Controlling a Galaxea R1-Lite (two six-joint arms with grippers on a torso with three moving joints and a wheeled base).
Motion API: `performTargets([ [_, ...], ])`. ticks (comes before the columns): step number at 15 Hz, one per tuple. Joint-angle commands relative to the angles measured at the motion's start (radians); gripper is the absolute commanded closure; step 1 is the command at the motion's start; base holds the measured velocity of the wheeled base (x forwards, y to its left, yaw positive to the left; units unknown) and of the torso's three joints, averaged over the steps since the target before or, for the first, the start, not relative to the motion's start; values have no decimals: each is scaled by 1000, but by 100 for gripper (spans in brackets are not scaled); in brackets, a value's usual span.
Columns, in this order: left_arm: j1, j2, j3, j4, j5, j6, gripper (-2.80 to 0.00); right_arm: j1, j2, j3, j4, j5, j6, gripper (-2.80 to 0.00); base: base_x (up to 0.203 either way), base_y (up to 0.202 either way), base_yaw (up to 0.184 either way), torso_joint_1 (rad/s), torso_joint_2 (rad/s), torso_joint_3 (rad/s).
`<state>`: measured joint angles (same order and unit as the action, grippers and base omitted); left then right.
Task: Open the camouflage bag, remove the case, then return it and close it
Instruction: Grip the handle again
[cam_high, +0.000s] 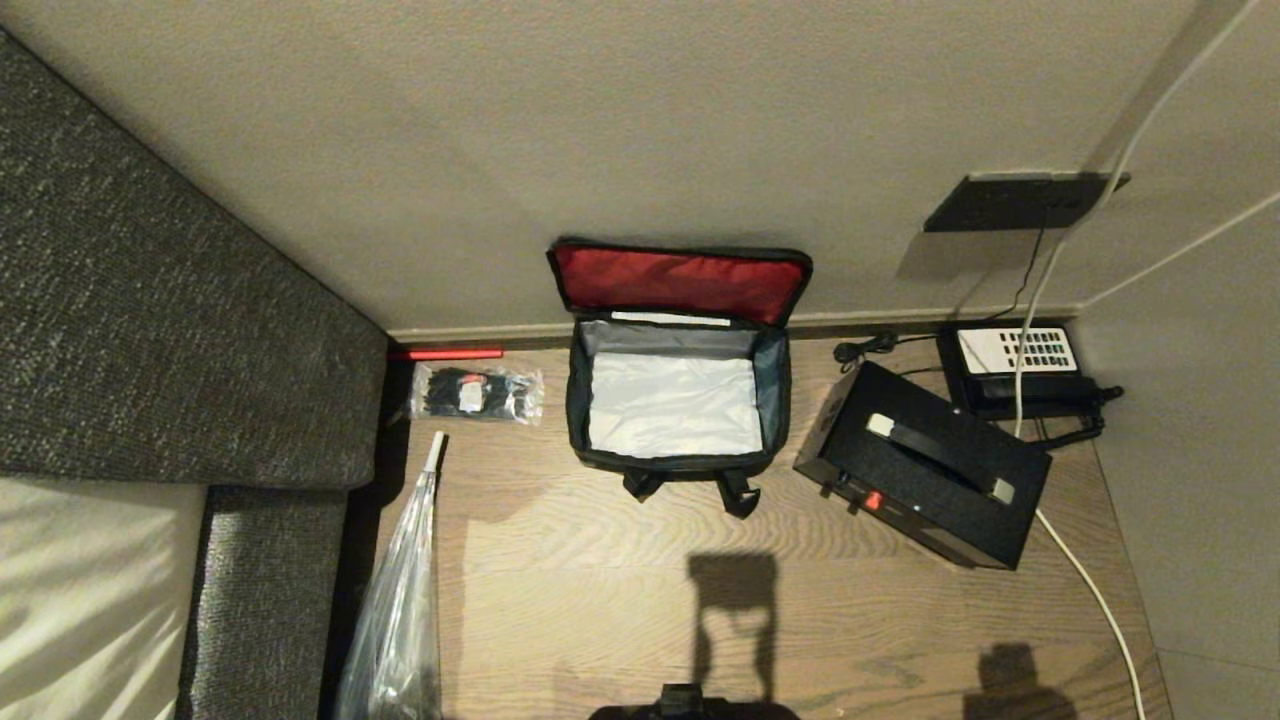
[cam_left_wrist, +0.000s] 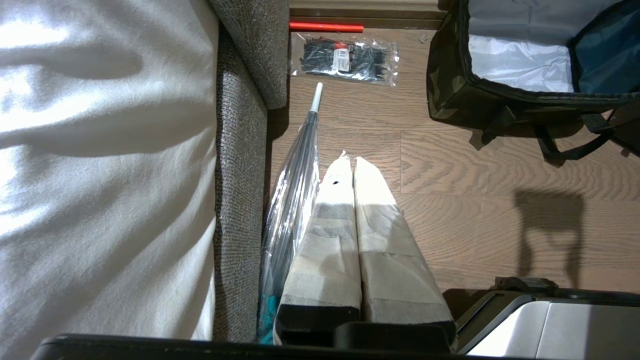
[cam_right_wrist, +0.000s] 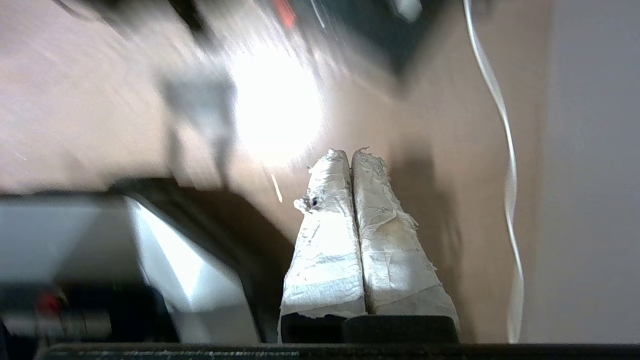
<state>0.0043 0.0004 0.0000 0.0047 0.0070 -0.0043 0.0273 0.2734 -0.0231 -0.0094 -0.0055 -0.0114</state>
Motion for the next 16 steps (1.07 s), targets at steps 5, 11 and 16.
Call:
performTargets([
  [5,0,-2,3,0,1,0,0,-14,-250,24,13,19,-61,0,0,0,0,0,0,0],
  [11,0,-2,3,0,1,1,0,-15,-278,23,9,14,-6,0,0,0,0,0,0,0],
  [16,0,-2,3,0,1,0,0,-15,-276,23,9,15,-7,0,0,0,0,0,0,0],
])
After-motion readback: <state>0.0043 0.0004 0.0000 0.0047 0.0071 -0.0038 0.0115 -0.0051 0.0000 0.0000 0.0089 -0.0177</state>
